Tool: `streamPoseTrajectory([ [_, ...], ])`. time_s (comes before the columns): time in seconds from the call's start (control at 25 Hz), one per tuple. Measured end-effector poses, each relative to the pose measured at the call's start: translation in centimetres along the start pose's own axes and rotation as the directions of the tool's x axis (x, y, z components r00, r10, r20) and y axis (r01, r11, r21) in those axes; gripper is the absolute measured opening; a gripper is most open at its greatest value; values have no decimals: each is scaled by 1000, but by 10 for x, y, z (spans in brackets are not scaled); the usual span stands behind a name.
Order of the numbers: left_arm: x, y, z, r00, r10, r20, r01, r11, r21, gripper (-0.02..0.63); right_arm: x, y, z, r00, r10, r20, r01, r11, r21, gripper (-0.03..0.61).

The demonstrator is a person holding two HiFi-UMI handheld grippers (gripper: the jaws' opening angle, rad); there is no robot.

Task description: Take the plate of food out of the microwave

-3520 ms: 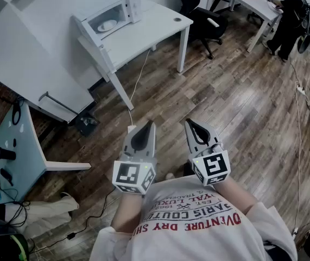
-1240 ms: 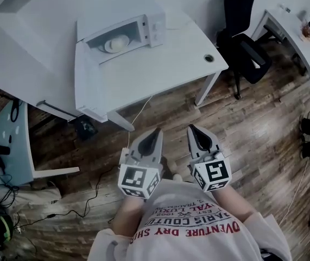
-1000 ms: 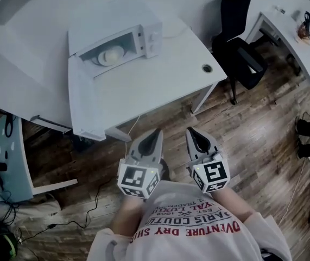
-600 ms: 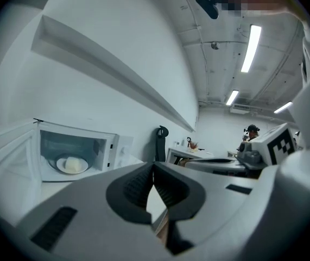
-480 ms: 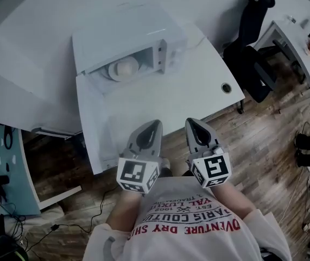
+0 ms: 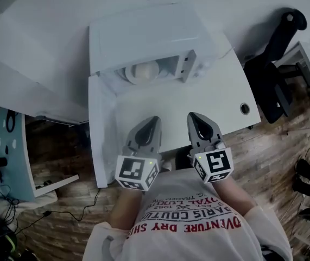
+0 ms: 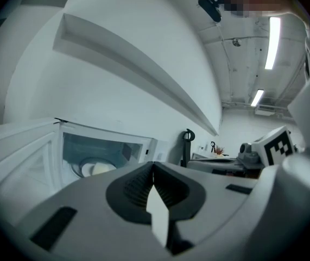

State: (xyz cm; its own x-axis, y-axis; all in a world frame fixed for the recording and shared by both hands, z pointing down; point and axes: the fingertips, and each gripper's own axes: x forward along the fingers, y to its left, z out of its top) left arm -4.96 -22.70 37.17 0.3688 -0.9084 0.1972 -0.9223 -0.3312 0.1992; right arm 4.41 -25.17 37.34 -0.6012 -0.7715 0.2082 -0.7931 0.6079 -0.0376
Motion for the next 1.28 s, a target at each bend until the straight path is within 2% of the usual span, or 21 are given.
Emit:
streamPoseTrajectory([
  [0.24, 37, 30, 3, 992, 127, 13, -126, 991, -47, 8, 54, -22, 10, 993, 119, -19, -119, 992, -47, 4],
  [0.44, 68, 53, 2, 974, 225, -3, -224, 970, -89, 8, 95, -34, 6, 972, 223, -68, -229, 969, -95, 3],
  [0.52, 75, 64, 1, 964, 266, 5, -263, 957, -125, 8, 110, -38, 1, 961, 260, -90, -268, 959, -97, 3],
  [0.64, 78, 78, 2, 939, 334, 83, -315, 932, -181, 8, 132, -42, -8, 944, 309, -116, -319, 945, -78, 3],
  [0.72, 79, 85, -2, 924, 371, 97, -346, 916, -203, 8, 144, -44, -13, 934, 334, -126, -343, 937, -60, 4],
  [0.96, 87, 98, -29, 903, 427, 36, -410, 886, -216, 8, 170, -41, -28, 909, 389, -151, -393, 919, -1, 4],
  [1.08, 96, 107, -41, 915, 401, 45, -369, 876, -309, 8, 181, -37, -34, 899, 406, -162, -412, 911, 1, 3],
  [1.12, 99, 111, -48, 917, 396, 44, -355, 863, -359, 8, 184, -37, -35, 898, 409, -165, -415, 910, -5, 3],
  [1.2, 105, 122, -62, 914, 405, 39, -343, 818, -461, 8, 189, -36, -37, 897, 409, -165, -419, 907, -31, 3],
  [1.28, 111, 137, -76, 904, 426, 34, -332, 751, -570, 13, 193, -35, -38, 897, 410, -163, -423, 904, -57, 3],
])
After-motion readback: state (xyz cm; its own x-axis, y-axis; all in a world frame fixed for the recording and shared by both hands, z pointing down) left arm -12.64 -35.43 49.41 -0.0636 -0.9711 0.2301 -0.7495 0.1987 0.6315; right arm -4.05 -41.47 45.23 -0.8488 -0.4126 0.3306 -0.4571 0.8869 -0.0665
